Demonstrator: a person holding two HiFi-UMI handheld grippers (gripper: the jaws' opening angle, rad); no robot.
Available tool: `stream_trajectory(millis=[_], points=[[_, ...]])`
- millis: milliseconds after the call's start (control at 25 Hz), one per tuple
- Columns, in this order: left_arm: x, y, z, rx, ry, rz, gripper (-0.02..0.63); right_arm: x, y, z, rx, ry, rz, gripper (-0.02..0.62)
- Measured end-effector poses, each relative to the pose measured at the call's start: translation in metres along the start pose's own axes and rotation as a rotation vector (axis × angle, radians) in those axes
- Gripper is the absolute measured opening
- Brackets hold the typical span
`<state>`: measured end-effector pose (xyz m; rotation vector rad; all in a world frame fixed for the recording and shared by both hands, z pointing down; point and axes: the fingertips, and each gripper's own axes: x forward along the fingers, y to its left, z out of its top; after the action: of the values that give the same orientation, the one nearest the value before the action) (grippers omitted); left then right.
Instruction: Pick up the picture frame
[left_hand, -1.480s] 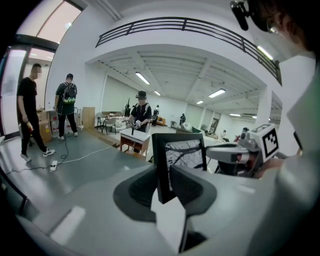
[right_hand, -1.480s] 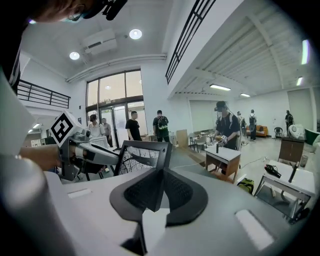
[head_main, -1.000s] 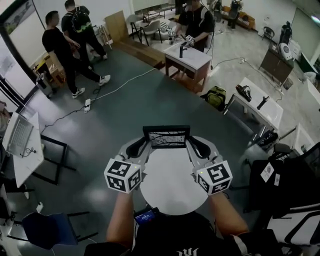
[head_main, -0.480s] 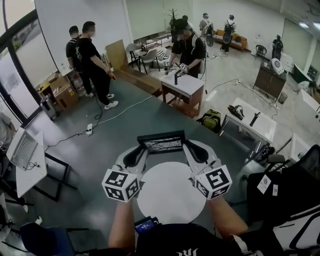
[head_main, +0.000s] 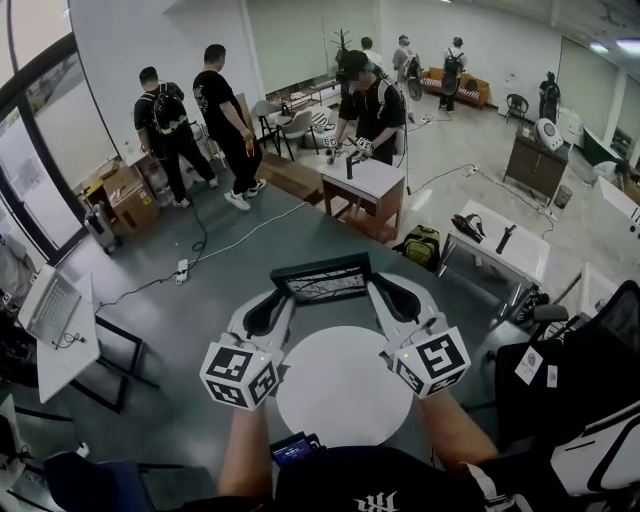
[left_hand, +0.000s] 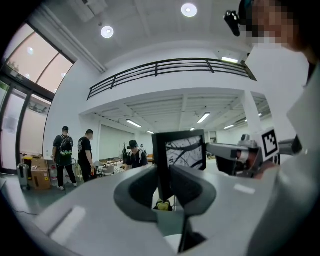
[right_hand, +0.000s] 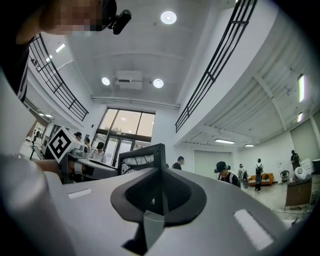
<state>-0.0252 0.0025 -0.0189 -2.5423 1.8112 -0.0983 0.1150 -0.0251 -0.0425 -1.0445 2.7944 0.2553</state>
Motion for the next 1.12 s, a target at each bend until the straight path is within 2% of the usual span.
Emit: stream_trajectory(millis=[160, 480, 920, 1120], points=[[-0.012, -0.003, 0.020, 0.037, -0.038, -0.014, 0.071, -0.009, 0.009, 0.018, -0.015, -0.033, -0.010, 0.018], [-0.055, 0.007, 0.042, 0.054, -0.096, -0.043, 0.071, -0.018, 0.054, 0.046, -0.049, -0.064, -0.035, 0.017], [-0.109, 0.017, 0.040, 0.053, -0.129, -0.087, 0.071, -0.033, 0.110, 0.055, -0.073, -0.080, -0.063, 0.009], [-0.125, 0.019, 0.029, 0.034, -0.114, -0.107, 0.071, -0.037, 0.126, 0.051, -0.057, -0.072, -0.069, 0.009]])
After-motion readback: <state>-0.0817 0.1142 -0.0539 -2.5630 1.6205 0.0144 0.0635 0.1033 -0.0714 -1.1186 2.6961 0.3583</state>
